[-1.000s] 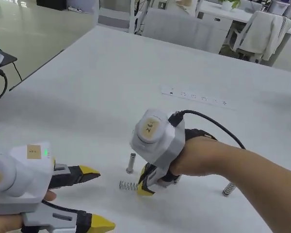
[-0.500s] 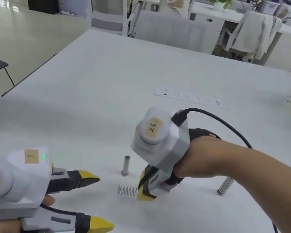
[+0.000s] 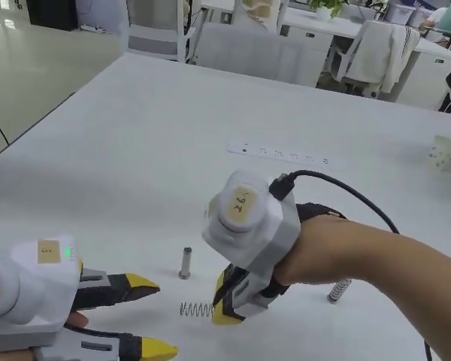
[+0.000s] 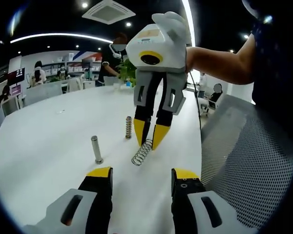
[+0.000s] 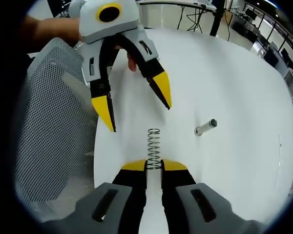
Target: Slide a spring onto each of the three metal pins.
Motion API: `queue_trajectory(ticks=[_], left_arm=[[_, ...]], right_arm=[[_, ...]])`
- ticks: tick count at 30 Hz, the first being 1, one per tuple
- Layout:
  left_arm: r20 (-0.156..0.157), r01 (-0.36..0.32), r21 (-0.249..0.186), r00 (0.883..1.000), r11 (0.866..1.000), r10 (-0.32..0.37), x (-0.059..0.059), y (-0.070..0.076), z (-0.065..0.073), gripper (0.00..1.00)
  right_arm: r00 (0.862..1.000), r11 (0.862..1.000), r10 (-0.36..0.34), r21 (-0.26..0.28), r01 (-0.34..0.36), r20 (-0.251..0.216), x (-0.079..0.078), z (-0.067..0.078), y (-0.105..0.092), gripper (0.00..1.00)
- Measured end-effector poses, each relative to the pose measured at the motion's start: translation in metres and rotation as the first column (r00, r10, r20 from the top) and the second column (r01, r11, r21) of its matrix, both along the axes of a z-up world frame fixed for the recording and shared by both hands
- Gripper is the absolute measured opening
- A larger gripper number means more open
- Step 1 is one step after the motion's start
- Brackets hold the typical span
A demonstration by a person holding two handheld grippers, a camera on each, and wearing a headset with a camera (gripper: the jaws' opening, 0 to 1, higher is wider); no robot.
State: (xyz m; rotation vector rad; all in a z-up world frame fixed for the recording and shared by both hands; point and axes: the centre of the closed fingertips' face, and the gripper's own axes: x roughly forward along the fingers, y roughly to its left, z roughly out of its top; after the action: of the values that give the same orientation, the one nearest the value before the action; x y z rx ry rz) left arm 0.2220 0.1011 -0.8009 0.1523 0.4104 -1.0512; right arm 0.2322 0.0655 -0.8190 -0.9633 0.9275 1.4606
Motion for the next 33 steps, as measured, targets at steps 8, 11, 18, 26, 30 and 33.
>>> queue_trajectory(ticks=[8,11,18,26,30,33], left_arm=[[0.011,0.036,0.004,0.999,0.999,-0.036,-0.002,-0.007,0.003,0.31],[0.015,0.053,0.007,0.998,0.999,-0.053,-0.005,-0.011,0.003,0.28],[0.03,0.077,0.004,0.997,0.997,-0.077,-0.007,-0.017,0.006,0.2],[0.045,0.101,0.004,0.994,0.995,-0.101,-0.009,-0.021,0.009,0.13],[0.047,0.108,0.006,0.993,0.994,-0.108,-0.011,-0.023,0.01,0.11],[0.049,0.113,0.006,0.992,0.994,-0.114,-0.012,-0.024,0.01,0.09]], right_arm=[[1.0,1.0,0.016,0.014,-0.016,-0.004,-0.007,0.007,0.0,0.08],[1.0,1.0,0.021,0.015,-0.021,-0.004,-0.009,0.009,-0.001,0.08],[0.999,0.999,0.034,0.021,-0.033,-0.007,-0.015,0.013,-0.002,0.08],[0.998,0.998,0.059,0.027,-0.059,-0.008,-0.021,0.017,0.001,0.08],[0.998,0.997,0.068,0.028,-0.067,-0.007,-0.022,0.018,0.002,0.08],[0.997,0.997,0.077,0.028,-0.076,-0.006,-0.023,0.017,0.001,0.08]])
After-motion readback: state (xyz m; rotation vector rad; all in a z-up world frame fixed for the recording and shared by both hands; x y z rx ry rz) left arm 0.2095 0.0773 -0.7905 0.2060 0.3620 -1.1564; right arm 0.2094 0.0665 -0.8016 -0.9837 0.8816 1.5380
